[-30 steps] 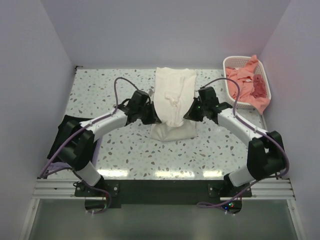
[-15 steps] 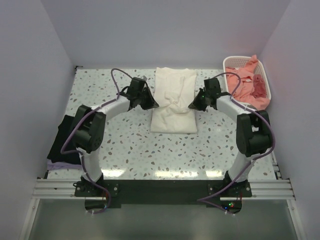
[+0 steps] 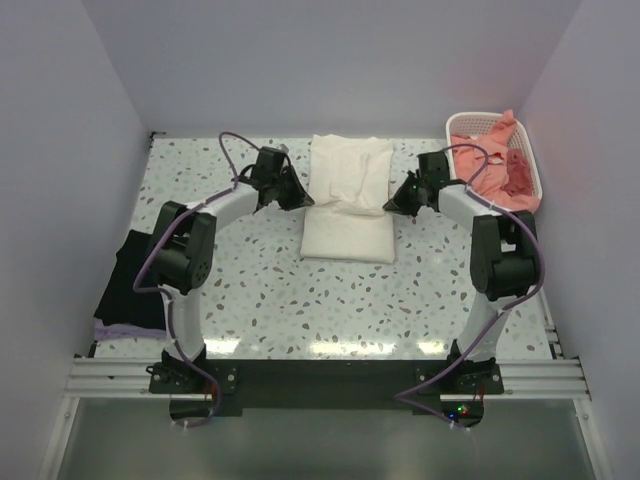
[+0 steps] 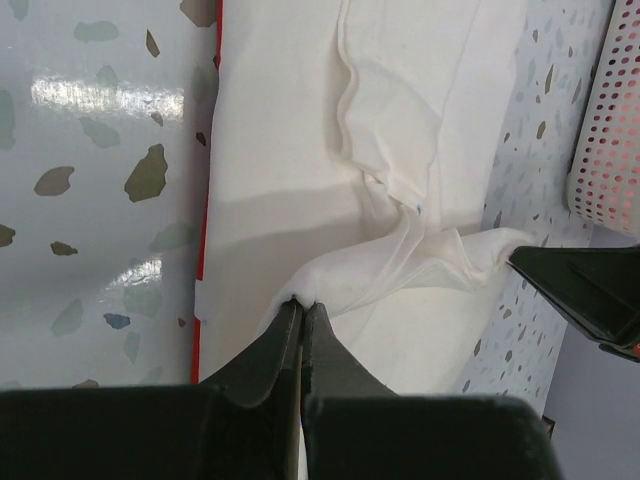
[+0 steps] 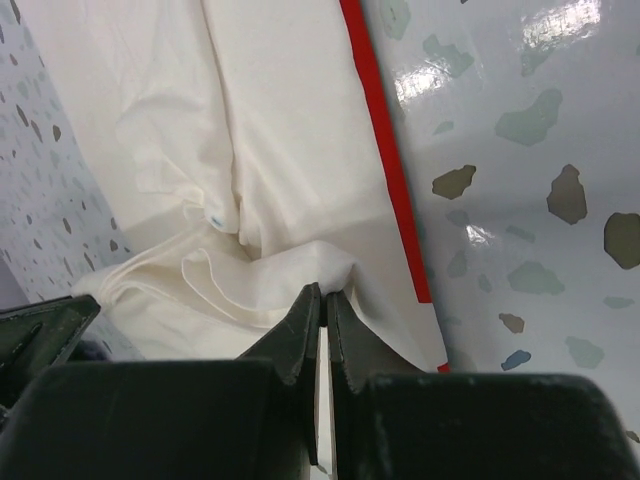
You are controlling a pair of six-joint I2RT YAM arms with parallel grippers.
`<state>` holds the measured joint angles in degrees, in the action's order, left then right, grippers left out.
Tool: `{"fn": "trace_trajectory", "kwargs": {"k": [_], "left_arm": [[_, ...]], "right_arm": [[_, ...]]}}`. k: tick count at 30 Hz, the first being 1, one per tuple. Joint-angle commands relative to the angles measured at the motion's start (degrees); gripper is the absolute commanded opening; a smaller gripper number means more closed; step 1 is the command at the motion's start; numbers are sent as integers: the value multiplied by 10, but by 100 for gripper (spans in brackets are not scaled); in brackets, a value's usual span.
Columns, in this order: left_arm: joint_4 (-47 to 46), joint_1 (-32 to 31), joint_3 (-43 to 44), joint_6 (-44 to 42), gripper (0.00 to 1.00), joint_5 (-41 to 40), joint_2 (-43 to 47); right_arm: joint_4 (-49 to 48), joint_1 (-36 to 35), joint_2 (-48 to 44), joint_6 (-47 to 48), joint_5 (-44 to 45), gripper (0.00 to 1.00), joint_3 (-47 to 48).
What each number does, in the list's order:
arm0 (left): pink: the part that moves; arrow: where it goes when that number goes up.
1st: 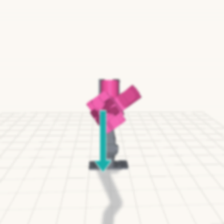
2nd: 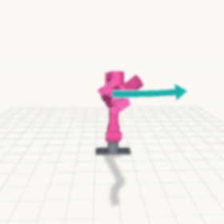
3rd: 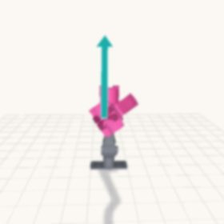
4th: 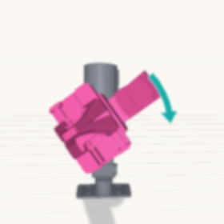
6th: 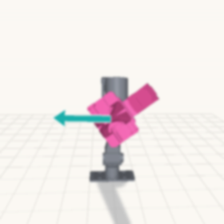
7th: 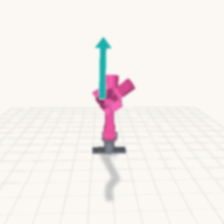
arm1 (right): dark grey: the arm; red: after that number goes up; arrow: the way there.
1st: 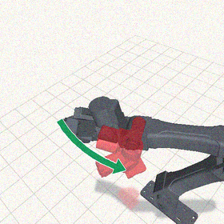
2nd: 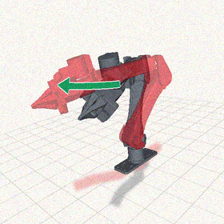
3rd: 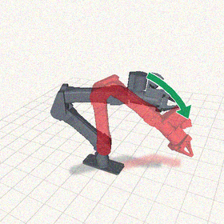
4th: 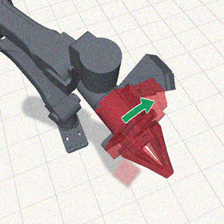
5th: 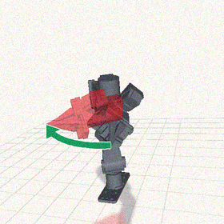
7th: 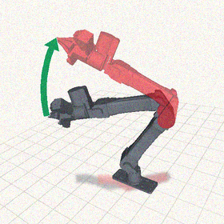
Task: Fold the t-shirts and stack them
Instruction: Fold the tshirt
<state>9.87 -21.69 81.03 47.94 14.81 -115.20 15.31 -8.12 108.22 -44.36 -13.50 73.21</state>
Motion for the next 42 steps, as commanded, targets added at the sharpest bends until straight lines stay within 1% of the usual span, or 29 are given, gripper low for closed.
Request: {"fn": "trace_trajectory", "kwargs": {"k": [1,15,20,22,23,24,25,26,27,30,31,32,34,35,37,38,40,41,42], "left_arm": [[-27,10,32,-5,0,15,-14],[-24,25,74,-11,0,33,-56],[-24,31,76,-14,0,34,-59],[-27,34,76,-19,0,36,-61],[-29,36,77,-23,5,49,-62],[-26,37,82,-27,14,55,-64],[-25,38,87,-34,21,57,-67],[-27,40,86,-36,30,58,-66],[-30,42,84,-43,43,58,-59],[-30,53,75,-50,52,45,-41],[-30,55,67,-55,52,43,-25],[-29,55,63,-58,50,33,-19],[-28,52,56,-65,44,33,-4],[-28,45,55,-65,35,33,-1],[-29,35,58,-66,28,37,-1],[-28,22,61,-66,17,38,-3],[-26,7,74,-69,11,36,-15],[-23,-7,81,-70,5,32,-21],[-18,-12,95,-71,3,32,-38]], "right_arm": [[-26,4,6,-5,-17,0,32],[-27,20,31,-4,-31,0,71],[-27,22,51,1,-44,0,91],[-27,25,64,8,-54,2,105],[-27,26,66,11,-59,6,110],[-23,26,70,19,-62,13,116],[-18,26,75,23,-61,17,129],[-11,29,75,28,-57,22,134],[-6,30,74,34,-55,32,138],[4,37,59,51,-50,45,142],[8,36,45,59,-47,48,143],[8,35,37,66,-40,50,141],[2,31,18,79,-33,49,122],[-1,22,5,82,-29,44,116],[-5,6,-3,96,-23,41,101],[-7,-15,-6,103,-21,38,98],[-16,-38,-3,123,-1,33,93],[-16,-56,7,126,5,28,95],[-19,-59,15,128,5,27,101]]}}
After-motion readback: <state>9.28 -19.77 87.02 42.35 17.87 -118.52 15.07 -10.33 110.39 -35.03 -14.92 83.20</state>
